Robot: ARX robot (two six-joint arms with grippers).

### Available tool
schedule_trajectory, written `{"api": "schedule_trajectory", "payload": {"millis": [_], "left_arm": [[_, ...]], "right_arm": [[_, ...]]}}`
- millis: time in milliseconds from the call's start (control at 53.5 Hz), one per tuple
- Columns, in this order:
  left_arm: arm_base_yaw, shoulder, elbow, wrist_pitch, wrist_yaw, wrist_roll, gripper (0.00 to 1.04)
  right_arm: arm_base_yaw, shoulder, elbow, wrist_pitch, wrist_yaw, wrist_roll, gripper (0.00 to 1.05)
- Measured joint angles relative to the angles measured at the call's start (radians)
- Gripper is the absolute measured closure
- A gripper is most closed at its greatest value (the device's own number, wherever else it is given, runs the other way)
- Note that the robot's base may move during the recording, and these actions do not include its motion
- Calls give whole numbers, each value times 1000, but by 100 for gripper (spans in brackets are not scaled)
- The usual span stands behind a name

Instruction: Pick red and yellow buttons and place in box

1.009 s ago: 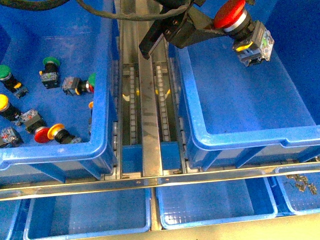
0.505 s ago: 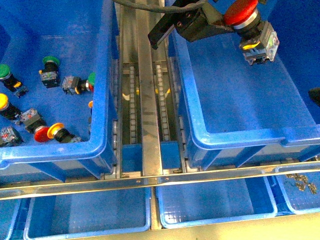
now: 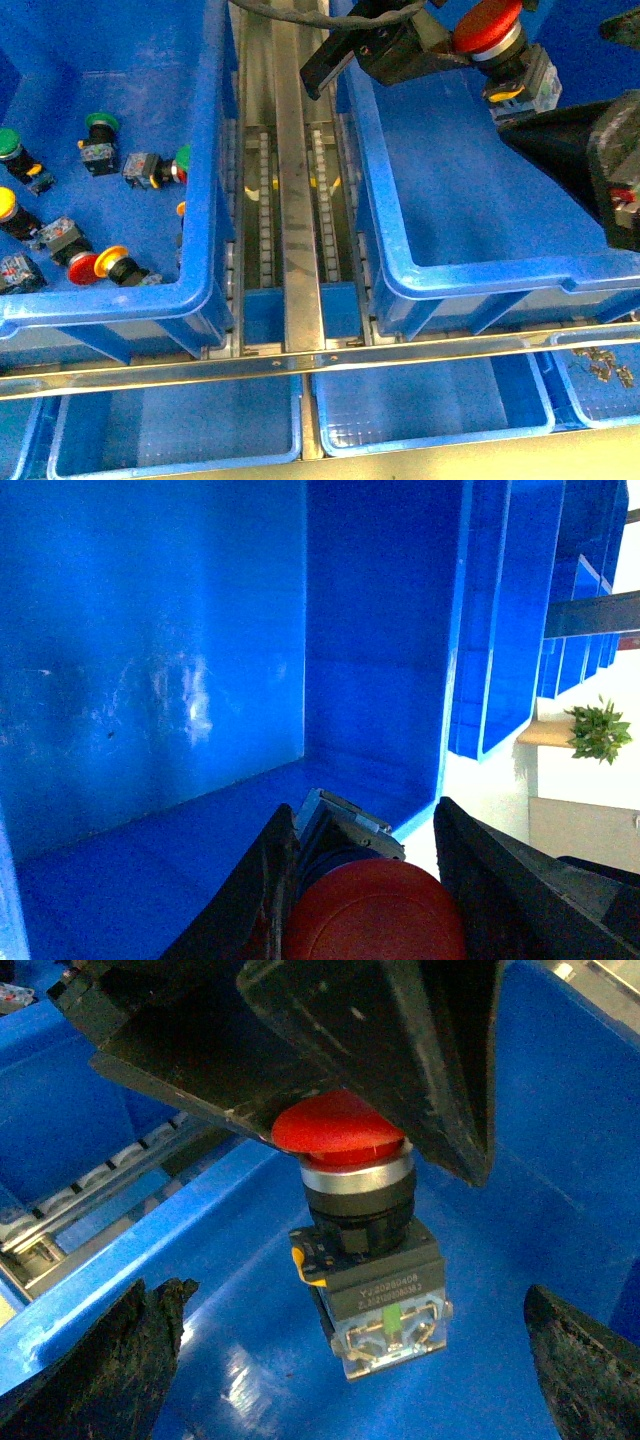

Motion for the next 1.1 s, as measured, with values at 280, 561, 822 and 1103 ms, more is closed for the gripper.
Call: {"api": "schedule_trajectory", "payload": {"millis": [280,561,822,1103], "left_arm": [[0,0,0,-5,0,6,71],[6,0,0,-5,-4,6,71],[9,0,0,-5,-5,7,71],[14,-1,0,-10,-9,25,71]], "right_arm": [[18,119,49,80,20,-23,6],[17,173,88,111,22,-13,7],[1,175,105,59,-12,5,55],[10,173,101,58,-6,5,69]]}}
